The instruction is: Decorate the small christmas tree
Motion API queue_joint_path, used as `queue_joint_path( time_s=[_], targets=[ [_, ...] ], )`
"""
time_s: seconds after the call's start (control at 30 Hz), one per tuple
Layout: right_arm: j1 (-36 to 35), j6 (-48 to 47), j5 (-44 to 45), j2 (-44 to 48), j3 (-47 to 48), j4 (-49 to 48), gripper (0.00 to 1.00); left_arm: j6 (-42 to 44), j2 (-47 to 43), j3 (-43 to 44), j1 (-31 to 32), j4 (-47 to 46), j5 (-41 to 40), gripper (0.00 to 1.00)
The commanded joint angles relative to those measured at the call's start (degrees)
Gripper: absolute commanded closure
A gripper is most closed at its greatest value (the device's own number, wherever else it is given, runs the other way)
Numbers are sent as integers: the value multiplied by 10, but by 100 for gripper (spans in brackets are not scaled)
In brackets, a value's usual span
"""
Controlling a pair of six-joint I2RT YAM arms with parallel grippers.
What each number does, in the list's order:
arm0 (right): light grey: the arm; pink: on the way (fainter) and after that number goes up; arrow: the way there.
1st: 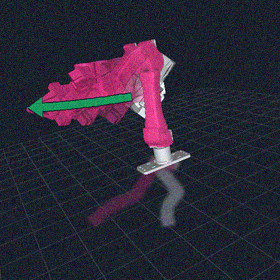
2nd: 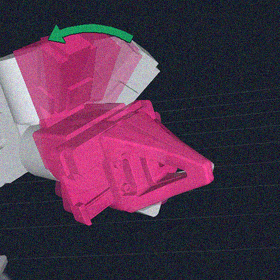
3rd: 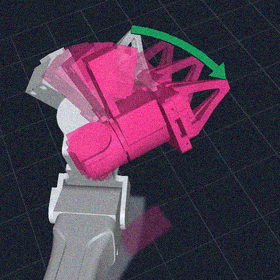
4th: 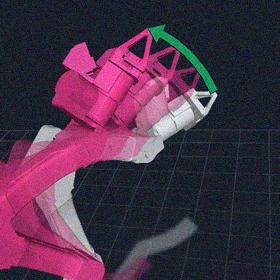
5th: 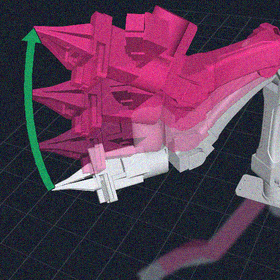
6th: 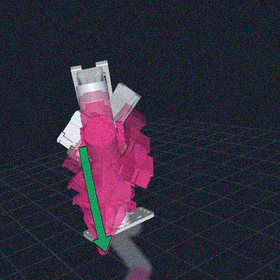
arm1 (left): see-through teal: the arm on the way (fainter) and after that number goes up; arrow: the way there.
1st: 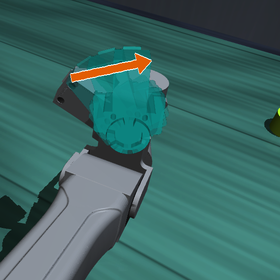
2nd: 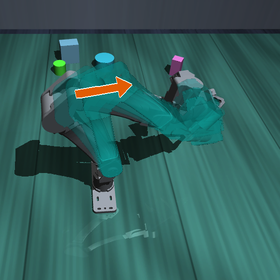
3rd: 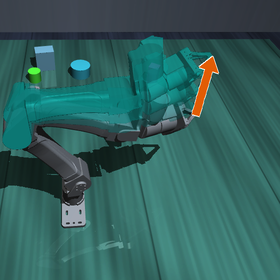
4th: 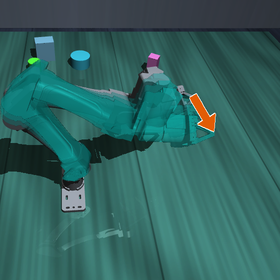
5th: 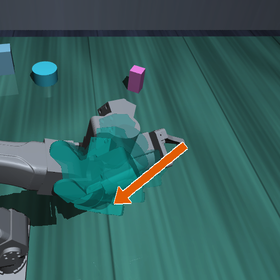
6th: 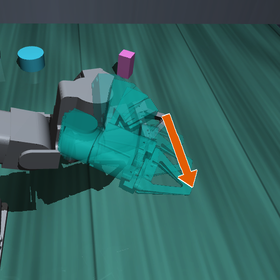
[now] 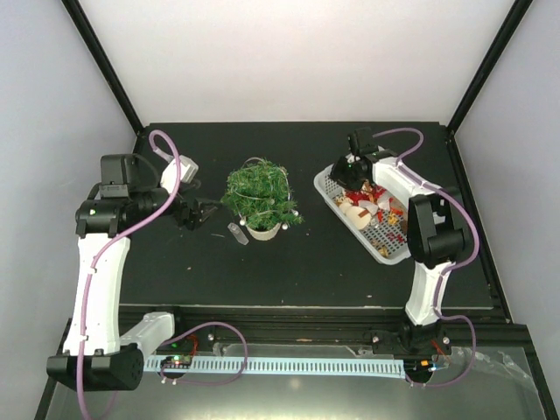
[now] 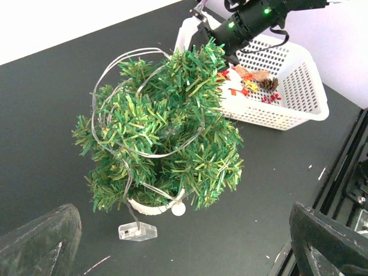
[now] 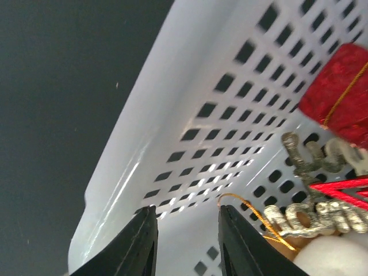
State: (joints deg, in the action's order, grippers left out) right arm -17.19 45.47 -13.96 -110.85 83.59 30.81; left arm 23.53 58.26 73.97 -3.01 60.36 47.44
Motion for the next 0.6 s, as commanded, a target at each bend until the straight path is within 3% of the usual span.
queue_joint_path(
  time_s=[0.0, 0.13, 0.43, 0.57],
  targets=[
    [20, 14, 45, 8, 30, -5, 68, -3, 10, 5, -7, -12, 19, 1],
    [21, -6, 104, 70, 10, 28, 68, -3, 15, 7, -8, -11, 25, 1],
    [20, -41, 241, 256, -187, 98, 66, -3, 19, 15, -10, -8, 45, 1],
    [19, -44, 260, 276, -235, 122, 65, -4, 21, 20, -10, -6, 48, 1]
  ],
)
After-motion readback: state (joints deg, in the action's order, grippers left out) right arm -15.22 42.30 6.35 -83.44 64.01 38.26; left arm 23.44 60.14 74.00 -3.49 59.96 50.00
